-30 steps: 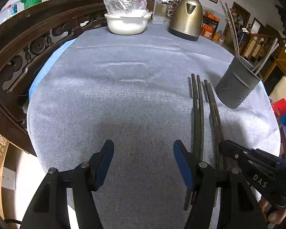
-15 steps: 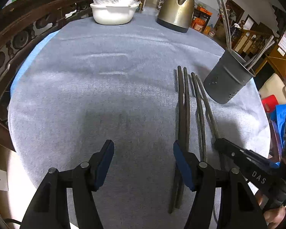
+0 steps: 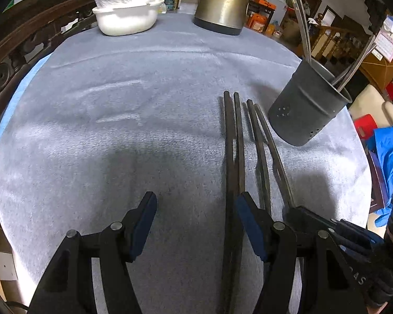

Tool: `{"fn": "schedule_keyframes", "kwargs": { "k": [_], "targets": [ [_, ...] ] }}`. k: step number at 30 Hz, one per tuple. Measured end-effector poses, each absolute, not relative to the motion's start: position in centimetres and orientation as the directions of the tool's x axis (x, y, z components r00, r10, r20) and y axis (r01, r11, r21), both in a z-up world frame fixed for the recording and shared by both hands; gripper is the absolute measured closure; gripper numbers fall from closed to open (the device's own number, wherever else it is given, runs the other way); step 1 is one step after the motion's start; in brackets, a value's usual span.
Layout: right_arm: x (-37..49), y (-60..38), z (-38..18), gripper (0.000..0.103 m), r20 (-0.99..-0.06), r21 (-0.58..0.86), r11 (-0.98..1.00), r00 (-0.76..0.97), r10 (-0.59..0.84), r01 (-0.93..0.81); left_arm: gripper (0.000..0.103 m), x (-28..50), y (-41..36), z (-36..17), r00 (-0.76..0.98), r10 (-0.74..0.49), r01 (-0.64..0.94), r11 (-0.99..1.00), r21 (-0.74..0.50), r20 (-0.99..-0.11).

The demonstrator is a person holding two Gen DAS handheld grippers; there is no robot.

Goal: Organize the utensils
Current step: 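Close the left gripper on one chopstick while the right gripper closes on another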

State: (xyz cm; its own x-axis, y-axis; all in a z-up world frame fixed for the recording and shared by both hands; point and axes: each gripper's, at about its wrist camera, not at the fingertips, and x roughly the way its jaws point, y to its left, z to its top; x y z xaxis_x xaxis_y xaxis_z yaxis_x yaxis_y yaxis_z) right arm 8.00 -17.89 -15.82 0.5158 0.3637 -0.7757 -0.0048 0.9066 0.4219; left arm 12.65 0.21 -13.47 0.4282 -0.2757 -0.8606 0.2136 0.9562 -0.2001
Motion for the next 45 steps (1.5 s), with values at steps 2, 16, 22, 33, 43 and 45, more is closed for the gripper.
{"fn": "schedule_keyframes", "kwargs": {
  "k": [2, 16, 22, 33, 43, 45],
  "targets": [
    [8.0, -17.9, -15.8, 0.096, -0.776, 0.422, 0.906, 0.515, 0.365, -0.006, 0.037, 12.8, 0.2, -13.6, 0.431, -0.271, 0.218, 0.957, -0.192, -0.861],
    [7.9, -18.2, -15.9, 0.096, -0.767, 0.441, 0.897, 0.515, 0.382, -0.008, 0.039, 13.2, -0.5, -13.8, 0.44, -0.237, 0.242, 0.96, -0.14, -0.866],
    [7.8, -18.2, -15.9, 0.096, -0.767, 0.44, 0.898, 0.516, 0.382, -0.01, 0.063, 12.7, -0.7, -13.8, 0.462, -0.169, 0.25, 0.967, -0.055, -0.871],
    [7.6, -18.1, -15.8, 0.096, -0.788, 0.441, 0.897, 0.487, 0.377, 0.018, 0.095, 12.3, 2.7, -13.8, 0.418, -0.255, 0.194, 0.963, -0.188, -0.872],
    [7.1, -17.7, -15.6, 0.096, -0.84, 0.424, 0.904, 0.397, 0.371, 0.051, 0.096, 9.6, 4.3, -13.7, 0.313, -0.349, 0.165, 0.936, -0.312, -0.883],
    [7.4, -17.8, -15.6, 0.094, -0.841, 0.437, 0.898, 0.381, 0.385, 0.057, 0.096, 9.6, 4.2, -13.6, 0.297, -0.352, 0.163, 0.934, -0.316, -0.888]
  ]
}}
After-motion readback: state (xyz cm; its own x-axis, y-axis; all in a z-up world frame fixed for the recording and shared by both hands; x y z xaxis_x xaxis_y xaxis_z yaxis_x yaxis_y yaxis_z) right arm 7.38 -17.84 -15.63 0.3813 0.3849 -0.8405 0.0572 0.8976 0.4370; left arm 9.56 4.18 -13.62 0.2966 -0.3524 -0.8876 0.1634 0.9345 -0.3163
